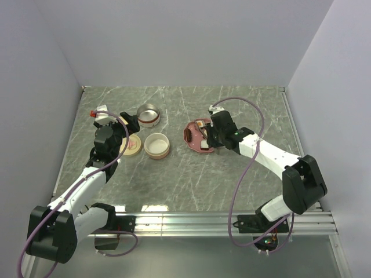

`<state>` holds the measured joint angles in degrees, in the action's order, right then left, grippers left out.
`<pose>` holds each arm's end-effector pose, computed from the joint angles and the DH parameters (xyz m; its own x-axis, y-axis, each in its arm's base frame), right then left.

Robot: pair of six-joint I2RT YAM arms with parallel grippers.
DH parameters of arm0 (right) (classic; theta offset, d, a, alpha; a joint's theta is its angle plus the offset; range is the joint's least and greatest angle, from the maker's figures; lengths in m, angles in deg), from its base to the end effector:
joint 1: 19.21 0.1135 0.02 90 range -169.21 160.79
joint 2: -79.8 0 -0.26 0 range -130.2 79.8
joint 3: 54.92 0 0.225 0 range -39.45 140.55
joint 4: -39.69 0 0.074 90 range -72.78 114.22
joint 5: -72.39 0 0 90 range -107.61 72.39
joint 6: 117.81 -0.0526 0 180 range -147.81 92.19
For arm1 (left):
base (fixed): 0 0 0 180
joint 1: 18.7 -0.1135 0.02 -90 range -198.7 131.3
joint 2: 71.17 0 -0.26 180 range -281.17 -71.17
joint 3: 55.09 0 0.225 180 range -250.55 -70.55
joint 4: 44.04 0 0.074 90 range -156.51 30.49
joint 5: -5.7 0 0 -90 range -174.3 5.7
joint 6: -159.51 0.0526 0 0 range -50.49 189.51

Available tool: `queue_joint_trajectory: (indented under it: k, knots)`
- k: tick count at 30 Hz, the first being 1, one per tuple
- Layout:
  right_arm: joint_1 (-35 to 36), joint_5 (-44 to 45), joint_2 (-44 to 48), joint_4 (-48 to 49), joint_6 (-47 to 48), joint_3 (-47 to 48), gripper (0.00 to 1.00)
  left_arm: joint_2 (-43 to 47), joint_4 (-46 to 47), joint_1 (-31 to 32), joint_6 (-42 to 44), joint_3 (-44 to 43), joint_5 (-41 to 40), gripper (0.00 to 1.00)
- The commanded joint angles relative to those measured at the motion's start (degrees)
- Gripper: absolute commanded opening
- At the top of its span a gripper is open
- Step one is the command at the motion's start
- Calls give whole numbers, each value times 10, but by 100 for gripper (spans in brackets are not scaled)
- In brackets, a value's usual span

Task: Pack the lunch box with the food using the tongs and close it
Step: Pick up the food using the clamp, then place the food into the lunch box

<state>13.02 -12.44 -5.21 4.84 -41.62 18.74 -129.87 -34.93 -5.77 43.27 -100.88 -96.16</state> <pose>0.2609 0.1589 0.2370 -0.7071 -0.1648 -0.6877 -0.3188 0.9423 0.1021 0.2260 -0.0408 0.2771 -0.0664 -0.4287 -0.9010 -0.0114 0.9033 -0.4289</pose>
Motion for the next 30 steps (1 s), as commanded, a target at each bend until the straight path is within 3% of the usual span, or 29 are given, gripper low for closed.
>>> queue_joint_trajectory:
  k: [1, 21, 30]
  knots:
    - [6, 9, 13, 2, 4, 30, 28, 8, 28, -3, -1, -2, 3, 96]
    - [35, -6, 65, 0, 26, 81, 27, 3, 27, -3, -1, -4, 2, 96]
    - [85, -91, 66, 34, 43, 88, 26, -5, 22, -3, -2, -10, -4, 98]
